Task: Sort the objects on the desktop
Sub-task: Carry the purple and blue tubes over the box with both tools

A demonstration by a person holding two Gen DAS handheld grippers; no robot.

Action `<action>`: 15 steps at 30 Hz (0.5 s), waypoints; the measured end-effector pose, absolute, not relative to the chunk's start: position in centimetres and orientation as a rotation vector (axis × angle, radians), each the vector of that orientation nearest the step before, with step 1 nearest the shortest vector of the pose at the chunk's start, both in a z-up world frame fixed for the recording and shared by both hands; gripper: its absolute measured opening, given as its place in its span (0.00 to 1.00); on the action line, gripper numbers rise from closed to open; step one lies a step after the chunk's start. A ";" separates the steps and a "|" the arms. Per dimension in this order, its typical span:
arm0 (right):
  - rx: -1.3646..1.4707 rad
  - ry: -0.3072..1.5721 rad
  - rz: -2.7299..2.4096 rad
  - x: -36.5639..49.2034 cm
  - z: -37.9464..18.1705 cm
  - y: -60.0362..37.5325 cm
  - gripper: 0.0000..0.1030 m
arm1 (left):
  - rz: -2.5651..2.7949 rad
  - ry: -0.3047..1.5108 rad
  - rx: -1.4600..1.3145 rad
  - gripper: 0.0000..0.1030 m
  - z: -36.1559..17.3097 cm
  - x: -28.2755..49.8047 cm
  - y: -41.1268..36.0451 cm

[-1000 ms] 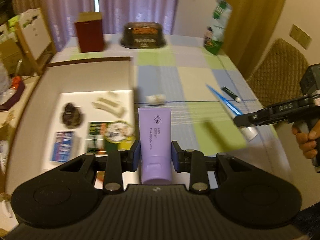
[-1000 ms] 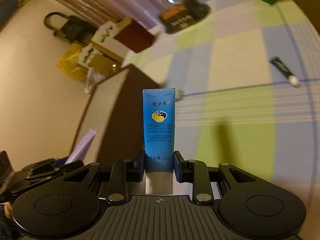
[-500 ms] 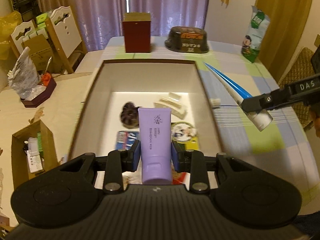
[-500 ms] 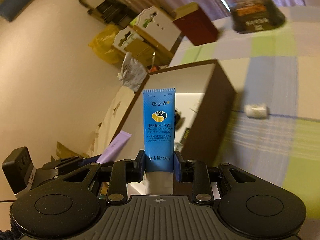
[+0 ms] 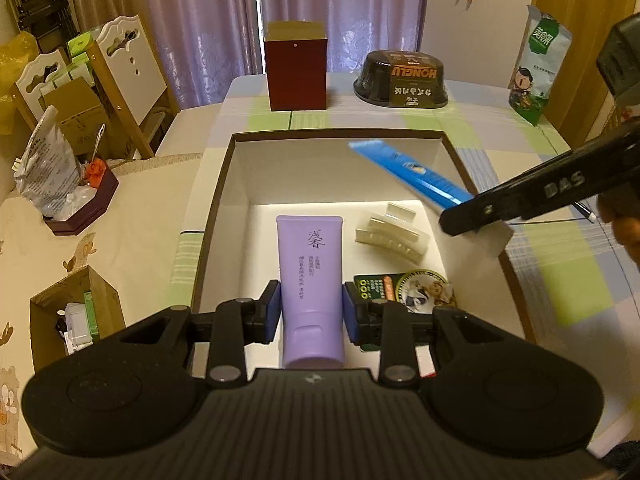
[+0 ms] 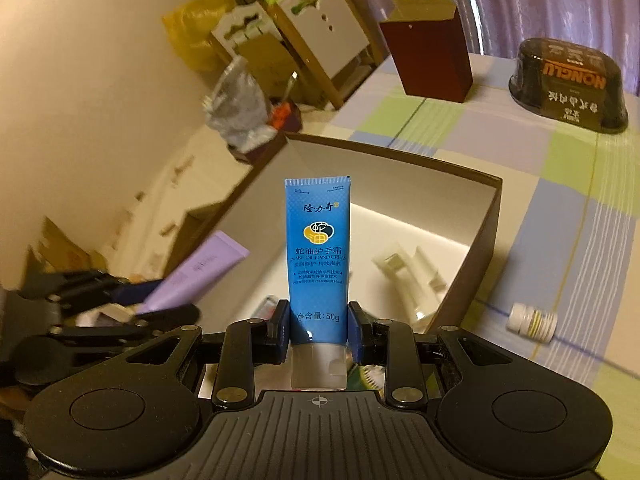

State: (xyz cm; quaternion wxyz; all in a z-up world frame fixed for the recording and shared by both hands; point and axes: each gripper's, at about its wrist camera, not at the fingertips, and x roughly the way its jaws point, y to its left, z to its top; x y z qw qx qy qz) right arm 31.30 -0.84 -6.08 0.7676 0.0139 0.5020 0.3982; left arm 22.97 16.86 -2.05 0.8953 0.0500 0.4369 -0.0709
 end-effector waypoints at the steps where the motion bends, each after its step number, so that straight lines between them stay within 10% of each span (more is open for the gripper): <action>1: 0.008 1.096 0.857 31.6 -6.5 -0.3 0.27 | -0.147 0.909 0.104 0.26 -2.3 23.3 17.0; 15: -0.220 1.162 0.814 33.1 -10.0 4.2 0.27 | -0.157 0.928 0.082 0.26 -3.5 25.4 18.4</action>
